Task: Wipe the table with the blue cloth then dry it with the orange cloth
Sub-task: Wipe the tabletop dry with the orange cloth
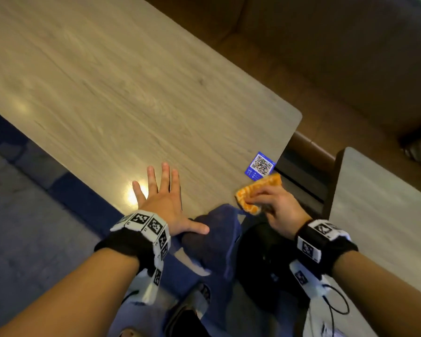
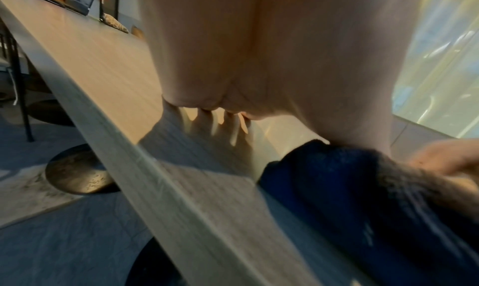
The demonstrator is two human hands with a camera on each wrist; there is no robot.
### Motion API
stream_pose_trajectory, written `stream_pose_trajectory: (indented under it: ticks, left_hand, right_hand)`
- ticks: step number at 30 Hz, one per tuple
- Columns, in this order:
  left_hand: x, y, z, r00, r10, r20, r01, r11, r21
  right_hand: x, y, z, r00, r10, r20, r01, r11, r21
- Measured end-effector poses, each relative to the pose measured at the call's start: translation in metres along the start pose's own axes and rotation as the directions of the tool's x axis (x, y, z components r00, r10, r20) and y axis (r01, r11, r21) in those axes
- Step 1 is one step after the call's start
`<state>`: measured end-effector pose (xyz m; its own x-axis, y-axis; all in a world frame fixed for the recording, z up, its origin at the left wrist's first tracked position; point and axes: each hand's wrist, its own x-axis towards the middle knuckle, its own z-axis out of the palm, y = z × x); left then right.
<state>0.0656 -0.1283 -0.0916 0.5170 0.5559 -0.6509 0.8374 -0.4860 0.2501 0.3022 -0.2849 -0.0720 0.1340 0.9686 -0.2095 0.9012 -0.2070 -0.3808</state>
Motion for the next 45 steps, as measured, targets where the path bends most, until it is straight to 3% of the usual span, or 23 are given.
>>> stream_pose_trajectory:
  ticks: [2,3,5,7,10,12,13,14,15,17,18,19,21,24,26,29,31,33,34,36,39,42,45]
  left_hand:
    - [-0.001,0.003,-0.003,1.000,-0.013,0.017,0.013,1.000,0.016]
    - [-0.001,0.005,-0.004,0.999,-0.021,0.028,0.021,0.999,0.025]
    - [0.002,0.007,-0.005,0.998,-0.041,0.044,0.040,0.998,0.041]
    - [0.002,0.010,-0.006,0.997,-0.055,0.059,0.052,0.997,0.054]
    - [0.000,0.014,-0.012,0.996,-0.064,0.062,0.057,0.993,0.104]
    - [0.007,0.017,-0.028,0.999,-0.046,0.021,0.042,0.985,0.167]
    - [0.016,0.020,-0.041,1.000,-0.021,-0.014,0.023,0.983,0.180]
    - [0.028,0.026,-0.054,0.999,0.012,-0.047,-0.003,0.984,0.177]
    - [0.044,0.033,-0.066,0.996,0.050,-0.077,-0.036,0.985,0.167]
    - [0.084,0.053,-0.091,0.986,0.127,-0.109,-0.108,0.980,0.165]
    - [0.105,0.064,-0.101,0.982,0.160,-0.098,-0.142,0.975,0.172]
    - [0.124,0.076,-0.110,0.981,0.181,-0.076,-0.165,0.971,0.175]
    - [0.156,0.094,-0.116,0.986,0.166,0.009,-0.165,0.967,0.192]
    - [0.179,0.104,-0.108,0.992,0.079,0.097,-0.105,0.947,0.302]
    - [0.183,0.103,-0.102,0.993,0.056,0.107,-0.089,0.937,0.339]
    - [0.180,0.101,-0.105,0.990,0.076,0.116,-0.111,0.936,0.334]
    - [0.179,0.101,-0.107,0.989,0.074,0.132,-0.115,0.934,0.339]
    - [0.176,0.101,-0.108,0.989,0.078,0.127,-0.117,0.936,0.332]
    - [0.176,0.101,-0.108,0.989,0.080,0.123,-0.117,0.937,0.328]
    - [0.175,0.100,-0.109,0.989,0.083,0.125,-0.119,0.940,0.319]
    - [0.172,0.099,-0.113,0.985,0.106,0.140,-0.145,0.941,0.306]
    - [0.160,0.089,-0.119,0.969,0.190,0.157,-0.228,0.930,0.286]
    - [0.144,0.059,-0.121,0.919,0.329,0.218,-0.384,0.874,0.297]
  right_hand:
    - [-0.030,0.007,-0.002,0.985,0.155,0.078,-0.152,0.987,-0.041]
    - [-0.039,0.011,-0.004,0.973,0.226,0.048,-0.225,0.974,-0.023]
    - [-0.033,0.011,-0.009,0.930,0.289,-0.225,-0.276,0.957,0.089]
    - [-0.002,0.011,-0.010,0.873,0.214,-0.439,-0.182,0.977,0.115]
    - [0.038,0.020,0.006,0.965,-0.022,-0.260,0.025,1.000,0.009]
    - [0.034,0.042,0.023,0.964,-0.098,-0.246,0.093,0.995,-0.032]
    - [0.028,0.053,0.026,0.954,-0.049,-0.295,0.050,0.999,-0.004]
    - [0.023,0.062,0.024,0.936,0.078,-0.343,-0.056,0.996,0.073]
    - [0.021,0.071,0.018,0.884,0.269,-0.383,-0.210,0.959,0.189]
    - [0.035,0.094,-0.001,0.720,0.552,-0.421,-0.442,0.832,0.334]
    - [0.048,0.103,-0.011,0.675,0.591,-0.442,-0.479,0.806,0.347]
    - [0.065,0.108,-0.024,0.669,0.565,-0.483,-0.464,0.825,0.323]
    - [0.101,0.119,-0.047,0.702,0.431,-0.567,-0.358,0.902,0.243]
    - [0.157,0.162,-0.079,0.733,0.446,-0.513,-0.386,0.894,0.226]
    - [0.187,0.195,-0.087,0.761,0.526,-0.379,-0.486,0.850,0.204]
    - [0.188,0.210,-0.092,0.705,0.644,-0.298,-0.587,0.765,0.266]
    - [0.169,0.196,-0.090,0.616,0.751,-0.239,-0.635,0.652,0.413]
    - [0.154,0.173,-0.080,0.595,0.772,-0.226,-0.628,0.621,0.468]
    - [0.145,0.162,-0.071,0.598,0.780,-0.184,-0.643,0.603,0.472]
    - [0.125,0.132,-0.052,0.680,0.695,-0.235,-0.582,0.705,0.405]
    - [0.086,0.083,-0.026,0.715,0.668,-0.205,-0.610,0.740,0.285]
    - [0.045,0.037,0.003,0.686,0.718,-0.116,-0.667,0.684,0.293]
    - [0.017,-0.003,0.021,0.652,0.758,-0.015,-0.722,0.627,0.291]
